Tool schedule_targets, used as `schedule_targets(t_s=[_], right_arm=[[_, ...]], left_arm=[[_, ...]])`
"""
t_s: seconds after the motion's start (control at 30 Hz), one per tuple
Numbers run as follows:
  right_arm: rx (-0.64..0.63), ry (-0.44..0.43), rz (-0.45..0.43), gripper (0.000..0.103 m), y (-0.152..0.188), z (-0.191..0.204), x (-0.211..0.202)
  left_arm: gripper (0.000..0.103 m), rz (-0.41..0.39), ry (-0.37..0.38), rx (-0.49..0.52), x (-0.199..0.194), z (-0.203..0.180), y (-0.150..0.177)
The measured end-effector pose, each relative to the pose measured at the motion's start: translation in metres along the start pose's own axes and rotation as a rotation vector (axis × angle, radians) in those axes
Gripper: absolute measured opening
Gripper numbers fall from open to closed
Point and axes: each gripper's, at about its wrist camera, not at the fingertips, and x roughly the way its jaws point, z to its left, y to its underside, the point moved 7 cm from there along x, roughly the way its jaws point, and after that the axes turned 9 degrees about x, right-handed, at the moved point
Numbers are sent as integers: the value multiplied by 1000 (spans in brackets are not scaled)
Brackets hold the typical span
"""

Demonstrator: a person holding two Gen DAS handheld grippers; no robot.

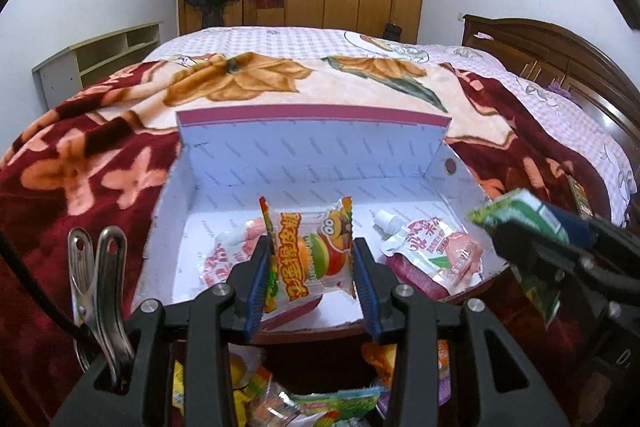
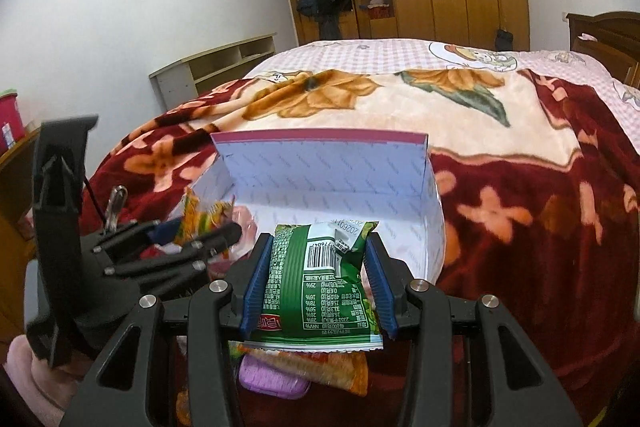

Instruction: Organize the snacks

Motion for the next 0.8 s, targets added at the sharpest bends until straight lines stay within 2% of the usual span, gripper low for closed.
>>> schedule_targets(t_s=[0.33,0.8], right_arm=[[-8,29,5,47,-15,-12,29],[31,63,72,47,-11,-34,72]], left_arm=[[41,53,5,9,27,-5,9],[43,24,-19,30,30,-7,10]])
